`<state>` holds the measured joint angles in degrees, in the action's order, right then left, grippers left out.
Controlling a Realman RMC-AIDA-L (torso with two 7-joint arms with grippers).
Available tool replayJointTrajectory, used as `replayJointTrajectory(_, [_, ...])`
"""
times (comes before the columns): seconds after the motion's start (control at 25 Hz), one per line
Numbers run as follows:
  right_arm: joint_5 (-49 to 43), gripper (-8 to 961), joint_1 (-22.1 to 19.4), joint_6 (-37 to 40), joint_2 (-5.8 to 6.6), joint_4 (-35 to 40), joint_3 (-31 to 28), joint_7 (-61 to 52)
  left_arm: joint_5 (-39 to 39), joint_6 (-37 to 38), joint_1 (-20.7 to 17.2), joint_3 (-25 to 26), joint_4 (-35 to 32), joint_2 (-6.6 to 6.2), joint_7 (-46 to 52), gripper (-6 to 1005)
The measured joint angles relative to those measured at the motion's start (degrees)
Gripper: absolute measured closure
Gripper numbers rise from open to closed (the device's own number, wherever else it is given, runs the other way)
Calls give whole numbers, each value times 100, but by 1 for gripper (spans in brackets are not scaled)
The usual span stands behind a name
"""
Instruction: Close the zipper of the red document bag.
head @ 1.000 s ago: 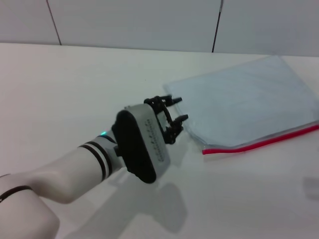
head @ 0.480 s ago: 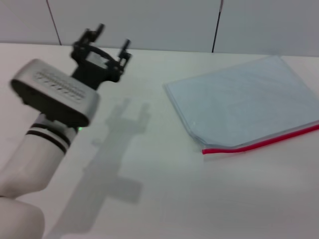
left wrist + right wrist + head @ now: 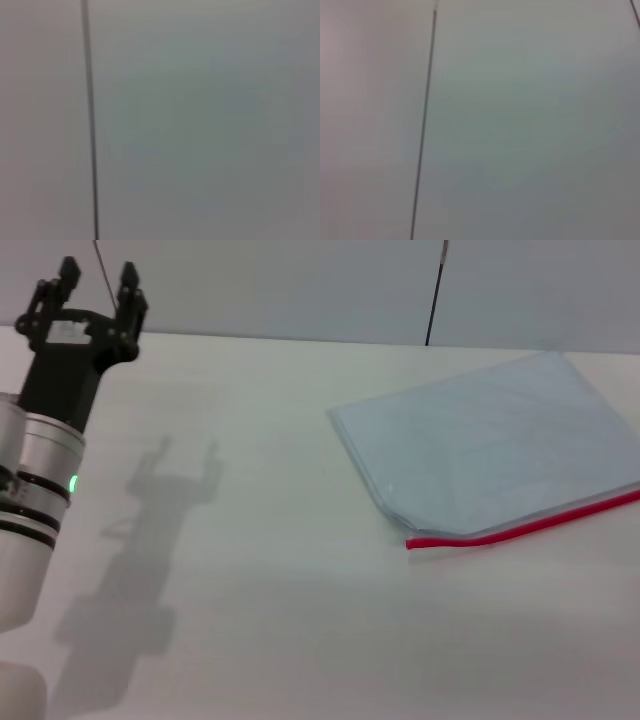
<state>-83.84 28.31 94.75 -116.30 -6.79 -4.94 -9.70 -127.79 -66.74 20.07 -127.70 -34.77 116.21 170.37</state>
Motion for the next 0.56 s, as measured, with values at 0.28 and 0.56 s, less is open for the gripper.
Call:
replayJointTrajectory(0.28, [-46, 435, 54, -34, -5, 2, 22, -11, 75, -73, 13, -27, 59, 4, 89, 384])
replayJointTrajectory(0.56, [-60, 430, 63, -34, 1, 2, 28, -15, 75, -92, 19, -27, 64, 7, 93, 384])
